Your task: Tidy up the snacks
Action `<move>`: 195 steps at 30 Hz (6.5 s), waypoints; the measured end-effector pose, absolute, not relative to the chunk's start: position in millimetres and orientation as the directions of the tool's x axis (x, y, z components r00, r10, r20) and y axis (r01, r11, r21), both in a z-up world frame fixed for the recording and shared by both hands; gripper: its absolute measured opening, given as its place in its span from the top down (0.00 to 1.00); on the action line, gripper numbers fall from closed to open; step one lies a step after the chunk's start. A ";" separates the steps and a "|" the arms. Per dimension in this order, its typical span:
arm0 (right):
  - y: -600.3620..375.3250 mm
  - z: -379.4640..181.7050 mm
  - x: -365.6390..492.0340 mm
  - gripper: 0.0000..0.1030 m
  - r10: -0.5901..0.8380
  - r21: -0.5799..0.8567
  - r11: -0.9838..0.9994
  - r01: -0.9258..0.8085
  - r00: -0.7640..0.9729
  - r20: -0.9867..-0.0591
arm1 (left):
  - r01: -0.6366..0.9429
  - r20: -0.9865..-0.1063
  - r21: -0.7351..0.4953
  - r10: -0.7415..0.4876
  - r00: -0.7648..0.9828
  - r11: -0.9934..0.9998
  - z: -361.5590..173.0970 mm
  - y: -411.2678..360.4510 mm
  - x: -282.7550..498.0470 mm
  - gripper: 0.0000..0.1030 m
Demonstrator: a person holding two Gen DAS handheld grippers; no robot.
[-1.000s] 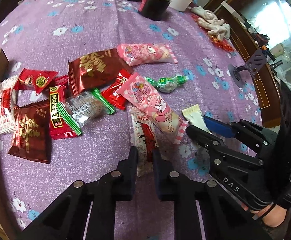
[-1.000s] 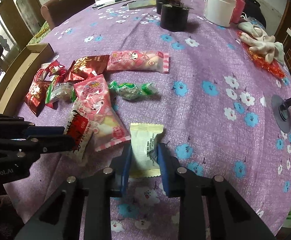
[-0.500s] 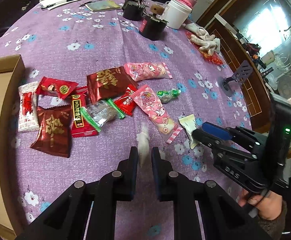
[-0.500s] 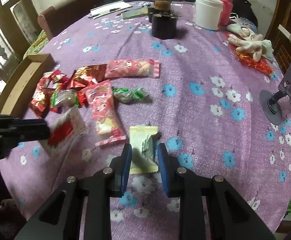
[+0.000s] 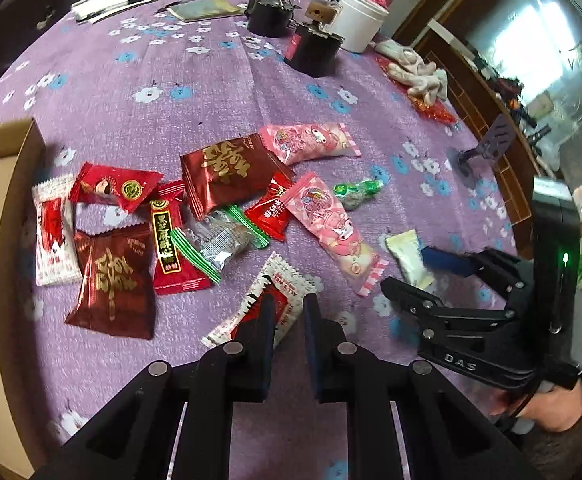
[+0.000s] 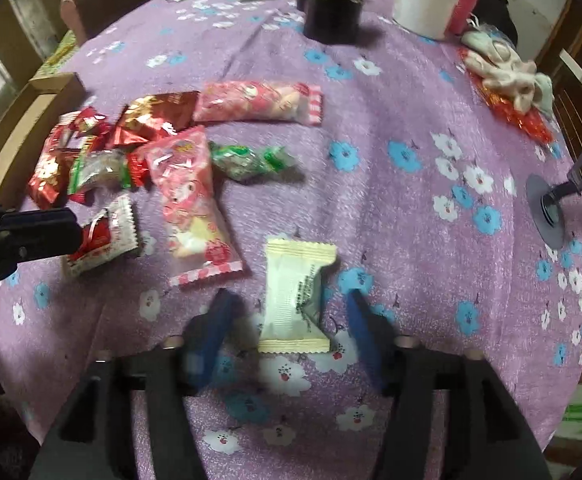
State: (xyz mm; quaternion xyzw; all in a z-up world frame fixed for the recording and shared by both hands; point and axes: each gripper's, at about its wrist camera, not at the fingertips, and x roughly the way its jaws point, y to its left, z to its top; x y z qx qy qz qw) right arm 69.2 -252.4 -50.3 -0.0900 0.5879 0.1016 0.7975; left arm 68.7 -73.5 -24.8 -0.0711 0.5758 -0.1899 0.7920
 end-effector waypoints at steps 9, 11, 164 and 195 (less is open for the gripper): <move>-255.6 -58.1 73.5 0.06 0.054 -0.014 0.967 -0.256 0.258 -0.965 | 0.315 -0.924 -0.205 -0.289 0.250 0.927 -31.1 -87.0 68.4 0.17; -256.1 -58.0 72.9 0.06 0.048 -0.022 0.965 -0.260 0.262 -0.964 | 0.320 -0.923 -0.115 -0.220 0.315 0.941 -29.8 -89.0 65.1 0.04; -268.3 -30.0 34.1 0.76 0.109 0.009 0.956 -0.292 0.327 -0.939 | 0.417 -0.883 -0.332 -0.435 0.179 0.846 -37.5 -133.1 16.3 0.87; -124.7 50.5 66.6 0.76 0.248 0.015 0.862 -0.507 0.395 -0.885 | 0.193 -0.786 -0.409 -0.452 0.422 0.892 29.7 14.0 35.4 0.92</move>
